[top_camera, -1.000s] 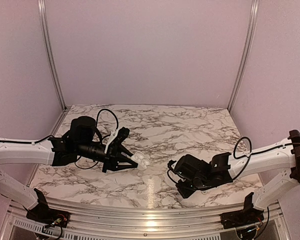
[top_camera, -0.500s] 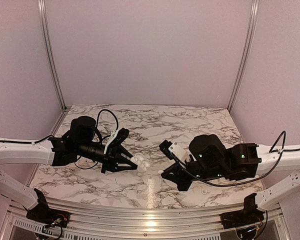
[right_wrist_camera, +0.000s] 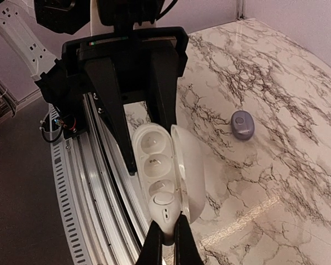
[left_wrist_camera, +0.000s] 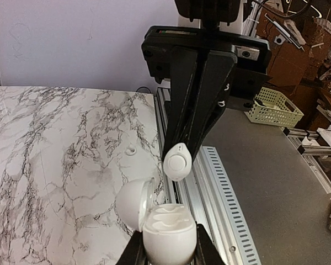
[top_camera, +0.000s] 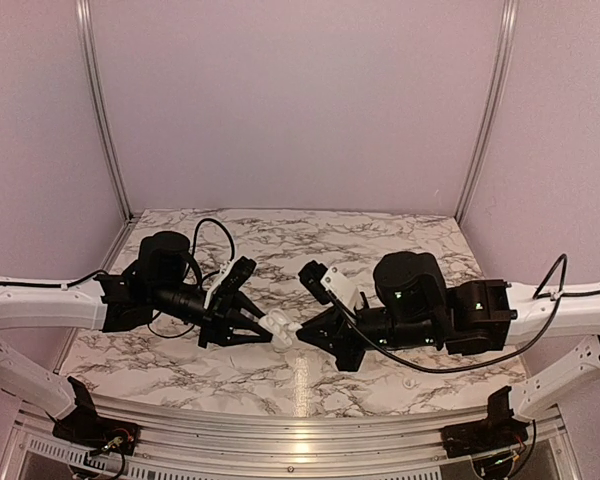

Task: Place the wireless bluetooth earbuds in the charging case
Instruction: Insert the left earbud into the left side groove of the charging case.

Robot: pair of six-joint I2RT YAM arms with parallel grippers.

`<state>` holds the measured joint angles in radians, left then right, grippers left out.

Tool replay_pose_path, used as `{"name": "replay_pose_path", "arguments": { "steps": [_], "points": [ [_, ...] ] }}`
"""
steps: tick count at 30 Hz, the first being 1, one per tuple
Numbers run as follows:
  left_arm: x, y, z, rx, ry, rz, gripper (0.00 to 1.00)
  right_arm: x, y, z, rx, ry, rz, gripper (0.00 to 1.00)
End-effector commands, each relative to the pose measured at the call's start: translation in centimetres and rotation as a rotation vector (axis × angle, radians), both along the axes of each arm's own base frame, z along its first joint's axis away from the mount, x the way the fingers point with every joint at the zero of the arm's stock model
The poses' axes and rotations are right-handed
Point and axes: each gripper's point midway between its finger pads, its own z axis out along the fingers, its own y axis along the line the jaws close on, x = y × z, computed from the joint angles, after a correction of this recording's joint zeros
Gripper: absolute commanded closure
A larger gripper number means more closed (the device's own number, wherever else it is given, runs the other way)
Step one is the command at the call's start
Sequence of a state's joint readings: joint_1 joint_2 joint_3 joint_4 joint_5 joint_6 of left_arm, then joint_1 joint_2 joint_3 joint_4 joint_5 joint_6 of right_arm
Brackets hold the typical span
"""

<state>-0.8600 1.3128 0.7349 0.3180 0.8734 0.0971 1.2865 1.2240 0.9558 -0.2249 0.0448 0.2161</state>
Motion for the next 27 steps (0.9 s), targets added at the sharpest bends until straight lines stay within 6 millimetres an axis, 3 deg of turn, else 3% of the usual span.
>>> {"name": "replay_pose_path", "arguments": {
  "steps": [1, 12, 27],
  "points": [
    [-0.9, 0.2, 1.1, -0.046, -0.037, -0.041, 1.0, -0.3, 2.2, 3.2, 0.082, -0.037, 0.049, 1.0],
    [-1.4, 0.1, 1.2, -0.05, -0.038, -0.067, 1.0, 0.0, 3.4, 3.6, 0.09, -0.045, 0.056, 1.0],
    [-1.7, 0.0, 1.2, -0.053, -0.046, -0.075, 1.0, -1.0, 5.0, 2.4, 0.068, -0.019, 0.112, 1.0]
  ]
}}
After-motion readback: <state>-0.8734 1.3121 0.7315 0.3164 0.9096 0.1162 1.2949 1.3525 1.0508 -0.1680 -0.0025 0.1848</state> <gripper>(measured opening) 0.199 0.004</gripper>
